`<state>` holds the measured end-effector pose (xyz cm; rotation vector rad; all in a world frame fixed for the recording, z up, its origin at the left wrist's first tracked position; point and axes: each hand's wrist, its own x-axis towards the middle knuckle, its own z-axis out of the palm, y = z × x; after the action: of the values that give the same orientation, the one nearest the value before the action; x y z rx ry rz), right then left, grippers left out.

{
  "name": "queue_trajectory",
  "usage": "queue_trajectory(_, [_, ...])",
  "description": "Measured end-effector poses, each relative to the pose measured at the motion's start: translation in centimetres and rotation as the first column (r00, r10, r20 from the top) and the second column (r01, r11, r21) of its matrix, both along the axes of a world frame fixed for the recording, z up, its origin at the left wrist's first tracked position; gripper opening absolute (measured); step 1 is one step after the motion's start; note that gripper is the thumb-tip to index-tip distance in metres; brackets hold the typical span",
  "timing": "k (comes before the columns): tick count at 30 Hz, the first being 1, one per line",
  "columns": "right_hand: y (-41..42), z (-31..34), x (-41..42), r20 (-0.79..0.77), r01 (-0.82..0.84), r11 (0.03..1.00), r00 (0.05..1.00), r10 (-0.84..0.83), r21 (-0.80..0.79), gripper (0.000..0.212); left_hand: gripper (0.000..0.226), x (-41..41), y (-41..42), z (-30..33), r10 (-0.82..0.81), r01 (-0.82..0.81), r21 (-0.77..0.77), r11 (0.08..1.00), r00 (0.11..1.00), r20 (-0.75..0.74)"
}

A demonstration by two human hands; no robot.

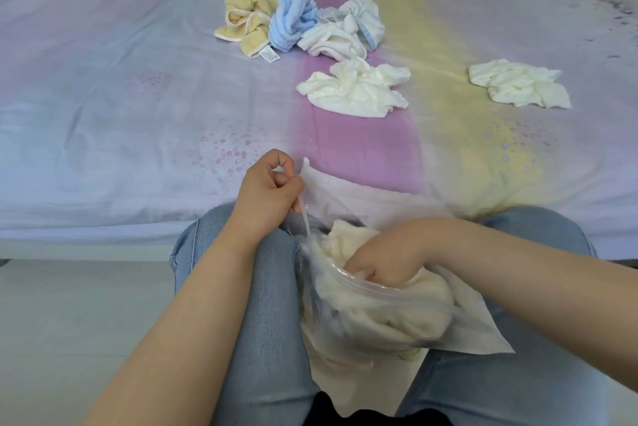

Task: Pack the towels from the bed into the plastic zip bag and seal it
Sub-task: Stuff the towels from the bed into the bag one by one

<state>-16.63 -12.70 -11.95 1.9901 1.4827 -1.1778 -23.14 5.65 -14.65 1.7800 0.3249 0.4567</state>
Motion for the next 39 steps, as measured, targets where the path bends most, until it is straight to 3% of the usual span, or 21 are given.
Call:
queue_trajectory(3, [1.1, -1.3, 0.3, -0.019, 0.059, 0.997, 0.998, -0.060, -0.059, 0.050, 0.030, 0.0, -0.1, 0.0, -0.008, 0.008, 0.016, 1.000, 1.000, -0.007])
queue_trajectory(7, [1.9, 2.1, 3.4, -0.266, 0.408, 0.905, 0.891, -0.367, 0.118, 0.038, 0.032, -0.1, 0.0, 0.0, 0.025, -0.025, 0.030, 0.999, 1.000, -0.005])
queue_trajectory(10, [2.2, 5.2, 6.5, -0.507, 0.643, 0.701, 0.734, -0.452, 0.307, 0.018, 0.034, -0.1, 0.0, 0.0, 0.043, -0.042, 0.065, 0.997, 0.999, -0.011])
queue_trajectory(12, [2.7, 5.8, 8.7, -0.591, 0.752, 0.437, 0.658, -0.466, 0.493, 0.011, 0.034, 0.0, -0.1, -0.1, 0.051, -0.050, 0.077, 0.996, 0.999, -0.010])
queue_trajectory(14, [3.5, 4.7, 12.0, -0.472, 0.643, 0.182, 0.698, -0.538, 0.744, 0.013, 0.030, 0.1, -0.1, -0.1, 0.056, -0.055, 0.085, 0.995, 0.998, -0.009])
queue_trajectory(15, [4.0, 3.8, 13.7, -0.302, 0.505, 0.185, 0.730, -0.613, 0.843, 0.022, 0.027, 0.2, -0.1, -0.1, 0.060, -0.059, 0.087, 0.994, 0.998, -0.009])
queue_trajectory(16, [4.4, 2.8, 15.2, -0.126, 0.402, 0.274, 0.730, -0.672, 0.874, 0.037, 0.025, 0.3, -0.2, -0.1, 0.064, -0.063, 0.087, 0.994, 0.998, -0.010])
queue_trajectory(18, [4.8, 0.6, 17.6, 0.035, 0.428, 0.453, 0.696, -0.717, 0.782, 0.068, 0.024, 0.3, -0.1, -0.1, 0.073, -0.071, 0.087, 0.994, 0.997, -0.015])
queue_trajectory(19, [4.9, -0.6, 18.4, 0.042, 0.467, 0.469, 0.674, -0.737, 0.750, 0.076, 0.024, 0.3, -0.1, -0.1, 0.075, -0.073, 0.087, 0.994, 0.997, -0.018])
queue_trajectory(20, [4.9, -1.7, 19.0, 0.013, 0.486, 0.425, 0.647, -0.762, 0.764, 0.078, 0.024, 0.3, -0.1, -0.1, 0.076, -0.074, 0.087, 0.993, 0.997, -0.019])
queue_trajectory(23, [4.8, -3.2, 19.9, -0.227, 0.473, 0.069, 0.540, -0.810, 0.879, 0.051, 0.026, 0.1, 0.0, 0.0, 0.084, -0.082, 0.088, 0.993, 0.996, -0.018])
queue_trajectory(26, [4.6, -2.2, 19.2, -0.420, 0.524, -0.115, 0.510, -0.751, 0.844, 0.019, 0.027, -0.1, 0.0, 0.1, 0.096, -0.094, 0.089, 0.992, 0.995, -0.018])
queue_trajectory(29, [3.7, 0.4, 15.5, -0.745, 0.694, -0.343, 0.426, -0.513, 0.633, 0.020, 0.028, -0.2, 0.0, 0.3, 0.101, -0.099, 0.080, 0.992, 0.995, -0.023])
queue_trajectory(32, [0.6, 3.0, 10.2, -0.917, 0.793, -0.461, 0.362, -0.167, 0.398, 0.029, 0.033, -0.2, -0.1, 0.3, 0.109, -0.107, 0.067, 0.992, 0.993, -0.034])
queue_trajectory(34, [-2.2, 4.0, 6.6, -0.921, 0.818, -0.443, 0.385, -0.052, 0.367, 0.031, 0.034, -0.2, 0.0, 0.4, 0.118, -0.115, 0.060, 0.992, 0.992, -0.038])
queue_trajectory(36, [-4.7, 4.4, 3.5, -0.877, 0.817, -0.325, 0.467, -0.111, 0.476, 0.031, 0.032, -0.2, -0.1, 0.4, 0.121, -0.119, 0.062, 0.991, 0.992, -0.036])
queue_trajectory(37, [-5.7, 4.1, 2.4, -0.800, 0.779, -0.191, 0.561, -0.211, 0.597, 0.031, 0.031, -0.2, -0.1, 0.4, 0.121, -0.119, 0.063, 0.991, 0.992, -0.034])
queue_trajectory(39, [-7.3, 2.9, 0.8, -0.484, 0.605, 0.270, 0.778, -0.401, 0.749, 0.031, 0.030, -0.2, -0.2, 0.4, 0.124, -0.122, 0.066, 0.990, 0.992, -0.035])
